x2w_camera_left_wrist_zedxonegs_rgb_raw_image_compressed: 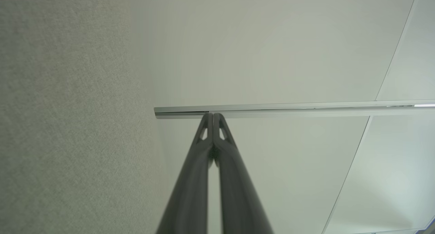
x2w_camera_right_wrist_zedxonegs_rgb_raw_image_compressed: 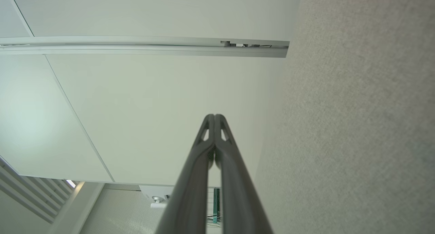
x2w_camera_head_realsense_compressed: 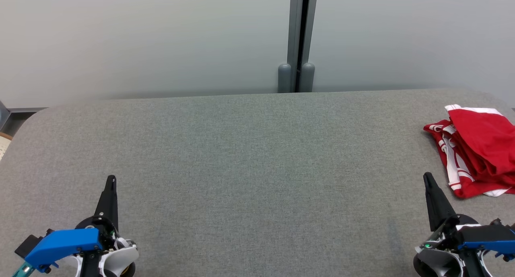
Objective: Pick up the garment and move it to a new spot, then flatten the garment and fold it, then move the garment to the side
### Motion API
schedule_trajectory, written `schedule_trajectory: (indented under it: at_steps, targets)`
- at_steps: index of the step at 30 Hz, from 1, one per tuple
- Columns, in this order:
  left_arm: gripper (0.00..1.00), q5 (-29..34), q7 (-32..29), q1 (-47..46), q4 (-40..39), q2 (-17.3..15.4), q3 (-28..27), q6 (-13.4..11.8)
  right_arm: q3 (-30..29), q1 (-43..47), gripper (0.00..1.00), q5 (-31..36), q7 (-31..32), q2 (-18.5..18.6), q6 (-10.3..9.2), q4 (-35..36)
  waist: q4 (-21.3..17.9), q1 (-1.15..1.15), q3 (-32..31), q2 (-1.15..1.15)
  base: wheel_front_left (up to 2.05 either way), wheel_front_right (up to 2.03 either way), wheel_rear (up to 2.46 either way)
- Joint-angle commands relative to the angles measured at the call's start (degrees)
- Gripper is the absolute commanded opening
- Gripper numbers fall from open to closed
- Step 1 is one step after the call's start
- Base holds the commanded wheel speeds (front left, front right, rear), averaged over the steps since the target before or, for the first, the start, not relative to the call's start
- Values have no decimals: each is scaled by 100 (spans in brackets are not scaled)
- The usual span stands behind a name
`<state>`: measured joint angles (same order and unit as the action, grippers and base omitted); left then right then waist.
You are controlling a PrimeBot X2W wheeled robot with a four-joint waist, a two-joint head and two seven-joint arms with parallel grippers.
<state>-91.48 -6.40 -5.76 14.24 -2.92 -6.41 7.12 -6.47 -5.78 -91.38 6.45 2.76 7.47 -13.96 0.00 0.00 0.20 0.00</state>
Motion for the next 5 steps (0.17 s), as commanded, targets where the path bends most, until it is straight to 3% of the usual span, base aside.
schedule_trajectory:
  at_steps: [1,5]
  targets:
    - [0,-111,-35,-86,-34,10,-33,63,-16,-83,0,-125,19,20,4,-14,0,0,-2,0,0,0,0]
    - [0,-98,-38,-77,-32,9,-32,49,-15,-74,0,-109,21,20,4,-13,0,0,-2,0,0,0,0]
